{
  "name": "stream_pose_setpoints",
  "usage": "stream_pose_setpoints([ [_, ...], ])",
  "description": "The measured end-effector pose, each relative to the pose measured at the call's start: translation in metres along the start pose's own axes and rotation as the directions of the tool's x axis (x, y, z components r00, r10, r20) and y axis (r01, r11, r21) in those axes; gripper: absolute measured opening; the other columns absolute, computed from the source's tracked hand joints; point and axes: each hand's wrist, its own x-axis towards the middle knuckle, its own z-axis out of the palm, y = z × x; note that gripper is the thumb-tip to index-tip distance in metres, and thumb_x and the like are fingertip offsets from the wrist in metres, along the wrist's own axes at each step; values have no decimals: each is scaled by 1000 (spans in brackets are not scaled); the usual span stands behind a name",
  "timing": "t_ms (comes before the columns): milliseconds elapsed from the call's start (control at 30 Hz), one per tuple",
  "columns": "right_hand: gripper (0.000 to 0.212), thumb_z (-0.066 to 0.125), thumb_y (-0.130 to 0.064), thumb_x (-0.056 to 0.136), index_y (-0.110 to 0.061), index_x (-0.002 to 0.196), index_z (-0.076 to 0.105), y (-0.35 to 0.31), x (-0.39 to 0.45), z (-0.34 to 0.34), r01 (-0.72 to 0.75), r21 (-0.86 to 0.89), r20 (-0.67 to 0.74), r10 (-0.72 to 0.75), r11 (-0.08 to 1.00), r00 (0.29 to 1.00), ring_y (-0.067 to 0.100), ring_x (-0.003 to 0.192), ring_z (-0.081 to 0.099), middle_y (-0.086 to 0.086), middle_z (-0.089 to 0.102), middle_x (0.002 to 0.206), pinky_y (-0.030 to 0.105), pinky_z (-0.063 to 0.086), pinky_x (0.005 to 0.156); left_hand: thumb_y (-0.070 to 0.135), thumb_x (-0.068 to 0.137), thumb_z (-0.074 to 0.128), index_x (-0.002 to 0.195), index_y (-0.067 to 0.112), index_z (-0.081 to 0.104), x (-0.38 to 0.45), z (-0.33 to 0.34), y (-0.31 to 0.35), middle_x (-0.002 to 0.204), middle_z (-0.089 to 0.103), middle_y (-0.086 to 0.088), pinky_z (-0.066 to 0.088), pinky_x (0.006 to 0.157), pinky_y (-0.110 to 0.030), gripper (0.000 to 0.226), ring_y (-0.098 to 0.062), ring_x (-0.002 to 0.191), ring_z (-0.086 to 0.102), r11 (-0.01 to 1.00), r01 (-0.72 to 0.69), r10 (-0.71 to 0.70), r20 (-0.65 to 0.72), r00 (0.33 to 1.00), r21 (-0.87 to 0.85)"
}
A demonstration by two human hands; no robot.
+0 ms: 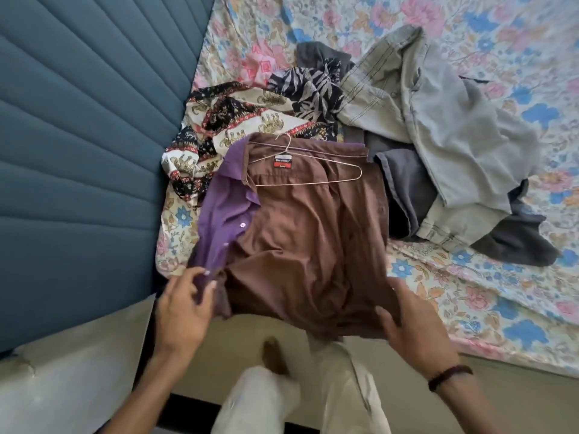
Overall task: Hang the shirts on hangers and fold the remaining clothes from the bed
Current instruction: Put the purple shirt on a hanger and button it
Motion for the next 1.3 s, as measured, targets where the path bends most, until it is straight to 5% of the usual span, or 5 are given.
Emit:
stream_pose_setpoints([
  [100,73,85,-10,68,-15,137,61,-47,-29,15,103,-299,-125,-146,949,981,29,70,60,5,67,90,39,53,59,25,85,80,118,18,66,-41,22,33,87,58,-3,42,74,-32,37,-19,76,54,988,86,-95,-60,994,-131],
  [333,39,54,-25,95,-19,134,56,-66,-40,117,-71,-366,474,251,928,844,33,123,61,10,62,131,42,51,98,60,83,62,110,38,63,-73,89,14,98,74,3,57,84,-39,36,-24,101,70,991,127,-136,425,895,48],
  [567,24,72,-31,92,-15,110,68,-54,97,77,-367,572,-49,477,734,878,22,94,70,-2,72,90,38,55,91,26,97,63,123,26,63,60,67,64,113,70,-5,55,83,-45,25,-33,106,66,952,-304,288,244,926,28],
  [833,43,73,-16,89,-14,132,67,-21,237,66,-336,592,-138,503,733,853,27,102,68,7,73,91,35,51,98,32,88,75,143,29,50,159,161,167,120,58,-3,49,93,-45,61,-28,110,53,700,-701,631,340,697,136],
  [1300,6,59,-22,102,-19,96,59,-38,248,41,-103,665,-400,469,740,787,18,83,60,-5,64,86,39,49,80,48,85,63,140,24,48,207,180,180,136,51,-4,38,103,-46,62,-30,118,49,524,-776,706,332,626,350],
])
